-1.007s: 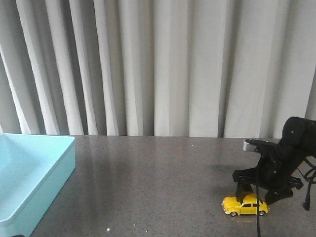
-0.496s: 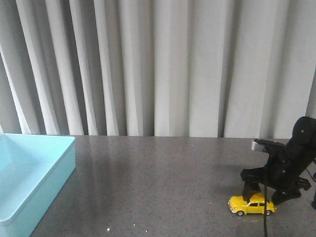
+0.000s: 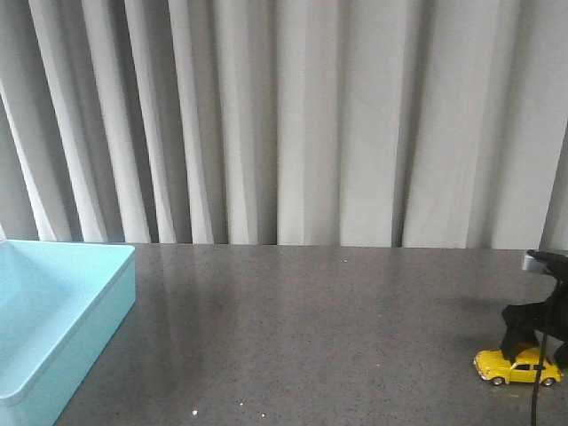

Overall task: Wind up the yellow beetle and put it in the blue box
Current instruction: 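Drag the yellow car with the right gripper toward the blue box, then lower the left gripper onto the yellow car and grasp it, then lift the car with the left gripper and lower it into the blue box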

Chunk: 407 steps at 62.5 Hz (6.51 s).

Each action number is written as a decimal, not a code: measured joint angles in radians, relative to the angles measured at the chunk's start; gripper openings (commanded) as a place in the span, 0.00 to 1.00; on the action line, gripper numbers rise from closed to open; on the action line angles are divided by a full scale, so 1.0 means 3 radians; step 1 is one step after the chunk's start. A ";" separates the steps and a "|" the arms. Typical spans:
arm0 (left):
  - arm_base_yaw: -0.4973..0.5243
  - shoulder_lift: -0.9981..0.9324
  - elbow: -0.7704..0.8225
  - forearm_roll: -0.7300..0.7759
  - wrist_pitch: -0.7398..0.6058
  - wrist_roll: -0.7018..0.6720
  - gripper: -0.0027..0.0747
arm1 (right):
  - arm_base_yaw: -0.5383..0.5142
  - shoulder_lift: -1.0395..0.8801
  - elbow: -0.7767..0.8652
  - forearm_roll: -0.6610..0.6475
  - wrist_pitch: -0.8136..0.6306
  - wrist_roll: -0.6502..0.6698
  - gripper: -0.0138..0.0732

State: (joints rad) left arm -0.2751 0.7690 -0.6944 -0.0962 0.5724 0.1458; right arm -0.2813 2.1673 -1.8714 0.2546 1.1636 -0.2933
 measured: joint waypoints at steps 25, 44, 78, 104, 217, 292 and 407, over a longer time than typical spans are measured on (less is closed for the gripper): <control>0.0000 0.0000 0.0000 0.0000 0.0000 0.0000 0.64 | -0.0288 0.0010 0.0000 0.0105 -0.0040 -0.0298 0.82; 0.0000 0.0000 0.0000 0.0005 0.0024 0.0000 0.64 | -0.0288 -0.0332 0.0059 0.0168 0.0090 -0.0392 0.82; 0.0000 0.0000 0.0000 0.0062 0.0024 0.0000 0.64 | 0.0748 -0.2419 0.1271 -0.0268 -0.0229 0.0171 0.78; 0.0000 0.0000 0.0000 0.0062 0.0024 0.0000 0.64 | 0.1233 -0.3760 0.3036 -0.0765 -0.0671 0.0757 0.78; 0.0170 0.4212 -0.3527 0.0089 0.1946 0.2454 0.72 | 0.1233 -0.4601 0.3646 -0.0790 -0.0797 0.0822 0.78; 0.0180 0.3980 -0.3804 -0.0135 0.2107 0.2139 0.31 | 0.1233 -0.4601 0.3646 -0.0794 -0.0797 0.0822 0.78; 0.1626 0.4564 -0.4078 -0.0069 0.1654 0.0716 0.71 | 0.1233 -0.4601 0.3646 -0.0798 -0.0797 0.0822 0.78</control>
State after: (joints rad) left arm 0.2128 2.1381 -1.9177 -0.1169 1.0684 0.3605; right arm 0.0885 0.7871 -0.7777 0.0152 0.9245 -0.0468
